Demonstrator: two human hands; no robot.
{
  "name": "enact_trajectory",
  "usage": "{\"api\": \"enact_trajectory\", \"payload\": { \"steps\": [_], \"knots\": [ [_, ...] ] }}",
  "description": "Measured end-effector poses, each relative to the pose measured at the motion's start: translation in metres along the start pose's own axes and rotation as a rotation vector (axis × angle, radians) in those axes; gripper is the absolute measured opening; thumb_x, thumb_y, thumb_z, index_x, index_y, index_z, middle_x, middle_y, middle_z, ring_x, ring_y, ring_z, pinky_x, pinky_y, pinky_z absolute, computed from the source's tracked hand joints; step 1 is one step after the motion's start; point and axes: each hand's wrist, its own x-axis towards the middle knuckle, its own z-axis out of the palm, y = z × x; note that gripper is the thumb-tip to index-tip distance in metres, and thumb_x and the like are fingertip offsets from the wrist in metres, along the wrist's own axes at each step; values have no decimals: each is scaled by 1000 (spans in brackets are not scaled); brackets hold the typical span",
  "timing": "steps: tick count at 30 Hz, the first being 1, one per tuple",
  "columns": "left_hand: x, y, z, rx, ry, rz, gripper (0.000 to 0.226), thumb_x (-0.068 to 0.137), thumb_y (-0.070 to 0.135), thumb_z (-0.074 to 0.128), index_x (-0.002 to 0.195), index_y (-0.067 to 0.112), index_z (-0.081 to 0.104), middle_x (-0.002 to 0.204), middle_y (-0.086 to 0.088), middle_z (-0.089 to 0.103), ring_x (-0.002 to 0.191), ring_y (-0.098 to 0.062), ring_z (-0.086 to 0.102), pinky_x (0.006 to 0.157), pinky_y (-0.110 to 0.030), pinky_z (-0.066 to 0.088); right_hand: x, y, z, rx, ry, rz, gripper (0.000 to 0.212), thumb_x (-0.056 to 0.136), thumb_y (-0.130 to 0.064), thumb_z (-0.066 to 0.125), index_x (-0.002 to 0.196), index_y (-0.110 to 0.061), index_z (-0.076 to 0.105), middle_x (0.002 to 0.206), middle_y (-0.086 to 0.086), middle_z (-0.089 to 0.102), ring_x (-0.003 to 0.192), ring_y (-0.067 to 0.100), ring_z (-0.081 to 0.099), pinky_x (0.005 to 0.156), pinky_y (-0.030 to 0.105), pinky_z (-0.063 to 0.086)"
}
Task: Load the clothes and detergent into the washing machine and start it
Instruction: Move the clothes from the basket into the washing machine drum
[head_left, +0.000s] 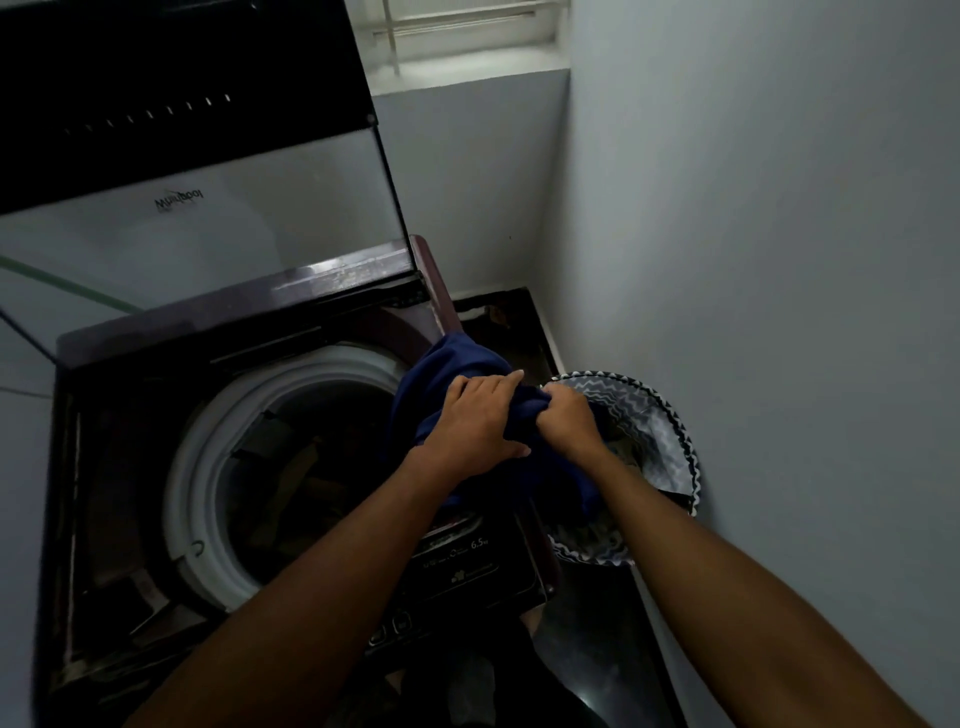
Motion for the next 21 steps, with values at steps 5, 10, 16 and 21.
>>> {"api": "enact_trajectory", "payload": {
  "steps": [5, 10, 16, 21],
  "knots": [
    [-4, -6, -19, -351, 68, -221, 83, 82, 29, 72, 152, 28, 28, 145, -1, 50, 130, -27, 48, 107, -49, 35, -5, -55, -19, 202, 39, -106, 17, 68, -15, 55, 78, -16, 68, 76, 5, 68, 72, 23, 64, 61, 27, 48],
    [-29, -32, -54, -637, 224, -265, 69, 75, 5, 70, 139, 24, 50, 132, -7, 61, 113, -20, 58, 88, -23, 43, -15, -122, -7, 351, 44, -196, 22, 65, -11, 50, 69, -12, 72, 64, 7, 67, 57, 12, 60, 51, 24, 47],
    [-70, -72, -76, -730, 442, -269, 75, 68, 1, 69, 133, 34, 51, 127, -1, 63, 109, -17, 61, 86, -22, 49, -32, -182, 29, 455, -28, -252, 33, 72, 9, 44, 62, -15, 65, 64, 7, 66, 61, 21, 62, 57, 33, 53],
    [-109, -109, -81, -820, 721, -414, 68, 70, -2, 68, 128, 30, 52, 114, 3, 66, 99, -13, 65, 76, -19, 53, -47, -229, 77, 498, -102, -288, 27, 68, 3, 45, 68, -12, 68, 69, 11, 69, 66, 24, 66, 62, 37, 55]
  ]
}}
